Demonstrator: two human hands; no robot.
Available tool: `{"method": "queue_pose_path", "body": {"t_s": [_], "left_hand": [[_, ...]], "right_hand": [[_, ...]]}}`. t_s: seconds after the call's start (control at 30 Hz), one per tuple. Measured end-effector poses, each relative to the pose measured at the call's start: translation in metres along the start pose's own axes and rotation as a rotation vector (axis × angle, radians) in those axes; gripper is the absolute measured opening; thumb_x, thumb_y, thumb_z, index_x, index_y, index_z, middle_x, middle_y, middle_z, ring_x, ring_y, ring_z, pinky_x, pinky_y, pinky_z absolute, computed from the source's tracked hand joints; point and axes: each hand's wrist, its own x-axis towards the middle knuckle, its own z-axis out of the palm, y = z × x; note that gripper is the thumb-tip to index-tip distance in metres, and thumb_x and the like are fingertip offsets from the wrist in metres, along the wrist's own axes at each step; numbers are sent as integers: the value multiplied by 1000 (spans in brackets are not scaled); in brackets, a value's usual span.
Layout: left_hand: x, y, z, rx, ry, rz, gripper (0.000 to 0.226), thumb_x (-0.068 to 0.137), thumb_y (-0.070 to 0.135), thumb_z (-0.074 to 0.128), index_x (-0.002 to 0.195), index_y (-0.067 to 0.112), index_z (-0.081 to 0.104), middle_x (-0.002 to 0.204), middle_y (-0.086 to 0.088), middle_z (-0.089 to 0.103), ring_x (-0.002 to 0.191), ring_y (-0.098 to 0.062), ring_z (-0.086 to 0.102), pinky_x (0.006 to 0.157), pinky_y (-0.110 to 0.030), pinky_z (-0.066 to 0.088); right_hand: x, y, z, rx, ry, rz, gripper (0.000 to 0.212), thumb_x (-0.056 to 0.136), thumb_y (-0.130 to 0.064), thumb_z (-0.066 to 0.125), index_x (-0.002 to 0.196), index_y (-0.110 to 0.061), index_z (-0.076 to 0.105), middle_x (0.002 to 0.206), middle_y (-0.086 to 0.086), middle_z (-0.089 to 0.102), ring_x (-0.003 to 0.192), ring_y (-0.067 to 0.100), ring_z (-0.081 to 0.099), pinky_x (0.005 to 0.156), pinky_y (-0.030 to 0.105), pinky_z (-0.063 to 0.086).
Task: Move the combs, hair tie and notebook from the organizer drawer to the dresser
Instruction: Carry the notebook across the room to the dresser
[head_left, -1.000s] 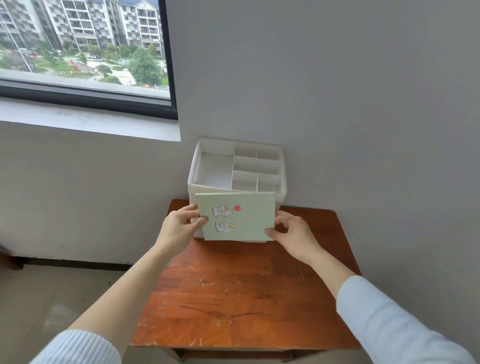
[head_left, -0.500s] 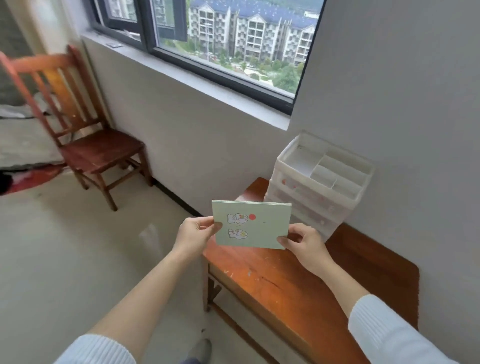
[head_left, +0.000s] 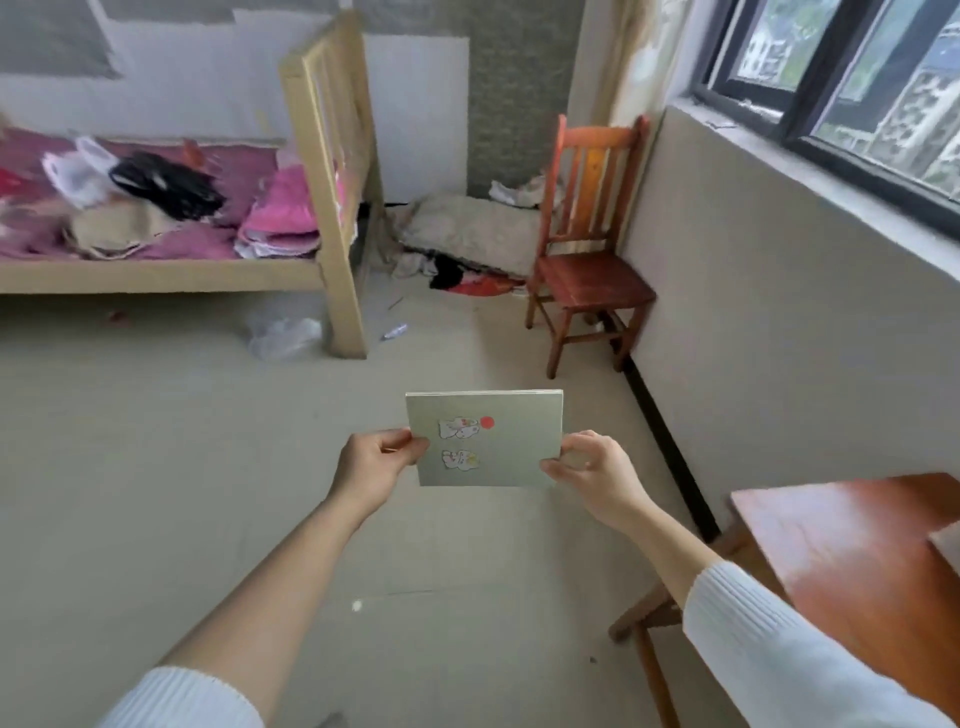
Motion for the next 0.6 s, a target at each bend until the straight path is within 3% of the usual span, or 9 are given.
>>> {"method": "queue_pose_path", "body": {"t_s": [0.17,0.33,0.5,0.6], "left_hand": [[-9,-47,-163,6,233,-61,16,86,16,65,96,12,77,92,-8,77,58,10,62,49,-2,36],[-22,-97,-334,34,466,-145,12,84,23,67,88,19,77,87,-1,78,85,-18,72,66,-25,40],[-40,-139,-491,65,630,-206,16,83,27,65,85,15,76,87,-9,76,76,-27,66,68,-29,37],[-47,-162,-567,44,719,-236,16,82,26,66,84,14,75,79,-6,75,70,-22,63,68,-29,37]], "right_hand": [[56,-116,133,-29,-138,-184,12,79,-22,71,83,-11,70,79,-9,54,89,23,49,72,29,32],[92,-245,287,29,-260,-259,14,80,-20,70,88,-8,70,90,-1,57,86,17,49,56,14,34],[110,-363,426,48,-396,-345,13,81,-22,70,88,-10,71,91,0,56,86,17,49,55,22,31],[124,-427,497,54,-468,-402,12,81,-21,70,87,-11,71,91,3,58,86,18,49,62,25,28]]}}
